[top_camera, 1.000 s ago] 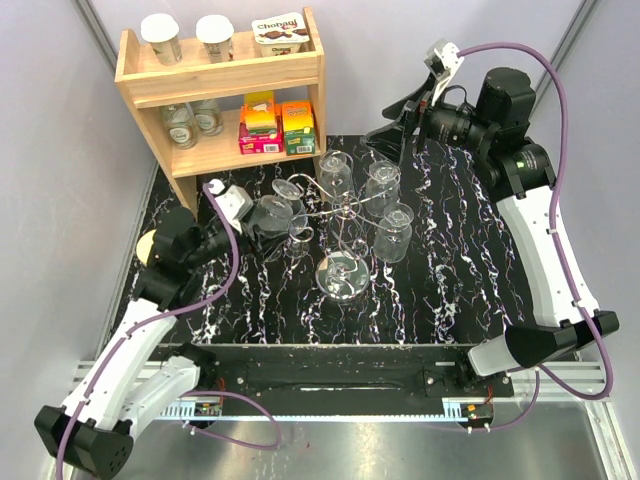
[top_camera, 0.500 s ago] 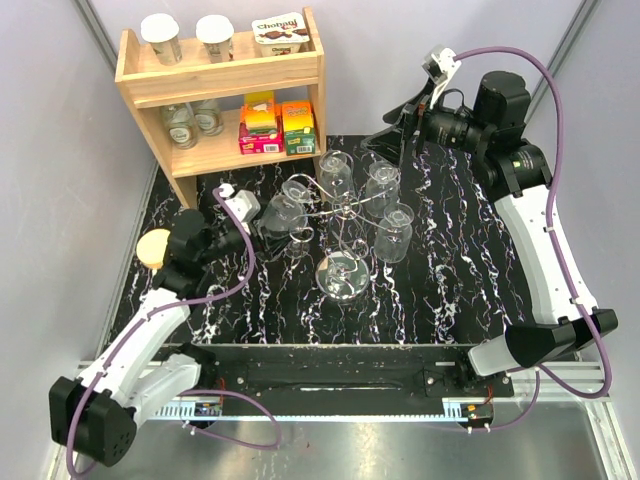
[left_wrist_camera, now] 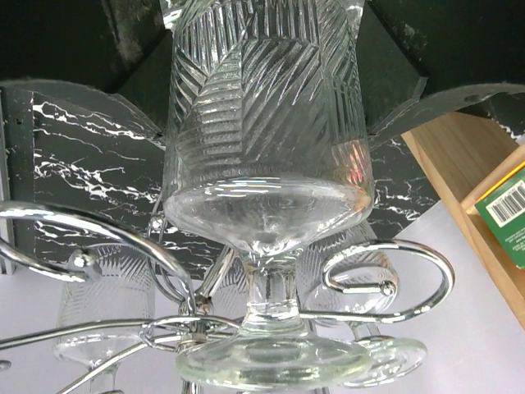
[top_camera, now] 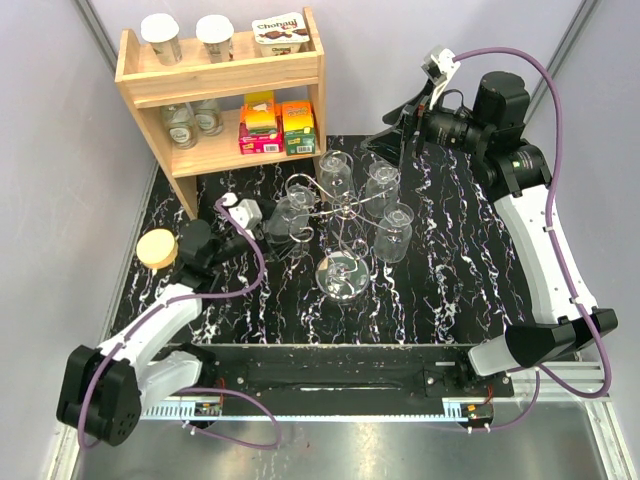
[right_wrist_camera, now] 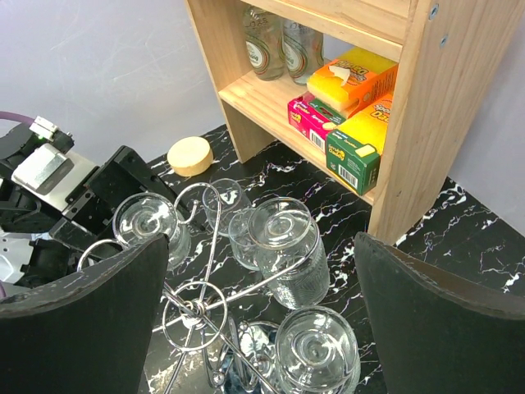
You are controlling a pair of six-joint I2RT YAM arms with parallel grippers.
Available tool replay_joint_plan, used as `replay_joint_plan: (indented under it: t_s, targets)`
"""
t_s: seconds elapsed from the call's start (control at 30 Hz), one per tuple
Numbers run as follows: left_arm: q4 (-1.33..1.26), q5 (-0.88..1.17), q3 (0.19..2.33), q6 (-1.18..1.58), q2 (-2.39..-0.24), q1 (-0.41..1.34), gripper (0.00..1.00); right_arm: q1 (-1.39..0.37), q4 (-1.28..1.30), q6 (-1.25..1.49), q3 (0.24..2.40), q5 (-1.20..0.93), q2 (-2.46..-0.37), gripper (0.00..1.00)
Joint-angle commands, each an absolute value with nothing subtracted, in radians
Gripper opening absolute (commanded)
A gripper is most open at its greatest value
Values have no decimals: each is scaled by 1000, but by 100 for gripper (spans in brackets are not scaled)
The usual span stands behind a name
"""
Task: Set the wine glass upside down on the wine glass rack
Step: Turn the wine glass upside down at the wine rack.
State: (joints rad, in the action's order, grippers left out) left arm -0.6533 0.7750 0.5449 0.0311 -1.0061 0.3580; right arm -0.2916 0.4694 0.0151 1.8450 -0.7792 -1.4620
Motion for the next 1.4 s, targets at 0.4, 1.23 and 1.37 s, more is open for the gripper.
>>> replay_joint_plan:
  t_s: [0.4, 1.23, 1.37]
  targets:
    - [-1291, 841, 589, 222, -1273, 364, 0, -279, 463, -46, 1841, -796, -1457, 99]
    - [-1551, 765, 637, 221, -1463, 365, 0, -278, 486, -66, 1819, -816, -1448, 99]
    - [-1560, 744, 641, 224, -1465, 351, 0, -278, 491, -69, 1819, -818, -1448, 99]
